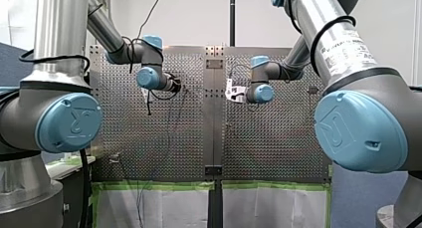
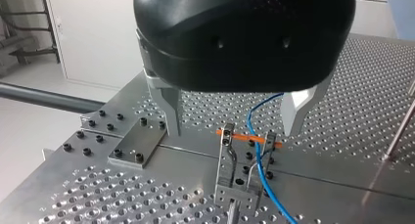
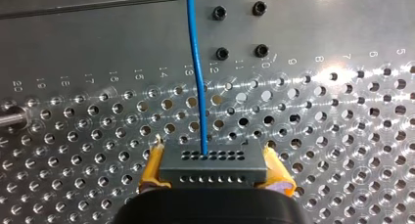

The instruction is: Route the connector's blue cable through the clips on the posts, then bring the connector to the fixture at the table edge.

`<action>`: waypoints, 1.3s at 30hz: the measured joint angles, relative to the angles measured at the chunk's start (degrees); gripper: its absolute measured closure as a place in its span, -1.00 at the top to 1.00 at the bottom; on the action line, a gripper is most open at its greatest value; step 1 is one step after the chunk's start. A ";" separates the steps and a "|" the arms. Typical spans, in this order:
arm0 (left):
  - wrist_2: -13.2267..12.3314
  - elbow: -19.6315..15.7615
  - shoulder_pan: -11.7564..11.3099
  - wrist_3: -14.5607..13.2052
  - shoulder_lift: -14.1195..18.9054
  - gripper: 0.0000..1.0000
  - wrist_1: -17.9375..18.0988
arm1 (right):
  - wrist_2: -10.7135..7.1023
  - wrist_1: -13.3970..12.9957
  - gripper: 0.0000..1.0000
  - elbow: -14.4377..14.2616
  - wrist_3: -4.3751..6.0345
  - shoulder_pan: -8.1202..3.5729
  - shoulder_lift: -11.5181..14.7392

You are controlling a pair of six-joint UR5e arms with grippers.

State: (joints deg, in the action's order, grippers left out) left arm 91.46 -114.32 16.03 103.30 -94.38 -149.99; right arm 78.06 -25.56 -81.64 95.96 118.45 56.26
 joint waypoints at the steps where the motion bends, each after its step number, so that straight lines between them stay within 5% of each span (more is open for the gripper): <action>1: 0.13 0.00 0.06 0.04 0.00 1.00 -0.05 | 0.00 0.01 -1.00 -0.01 0.00 0.00 0.00; 22: 0.12 -0.02 0.46 0.69 0.02 1.00 0.04 | 0.01 0.51 -1.00 -0.05 0.00 0.20 -0.02; 39: -3.60 -2.46 1.45 5.29 0.01 1.00 7.34 | 0.00 0.93 -1.00 -0.04 -0.06 -0.29 0.03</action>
State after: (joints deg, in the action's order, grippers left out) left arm 87.86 -116.79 17.49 108.59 -94.37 -142.65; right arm 78.06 -24.63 -81.68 95.90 118.16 56.29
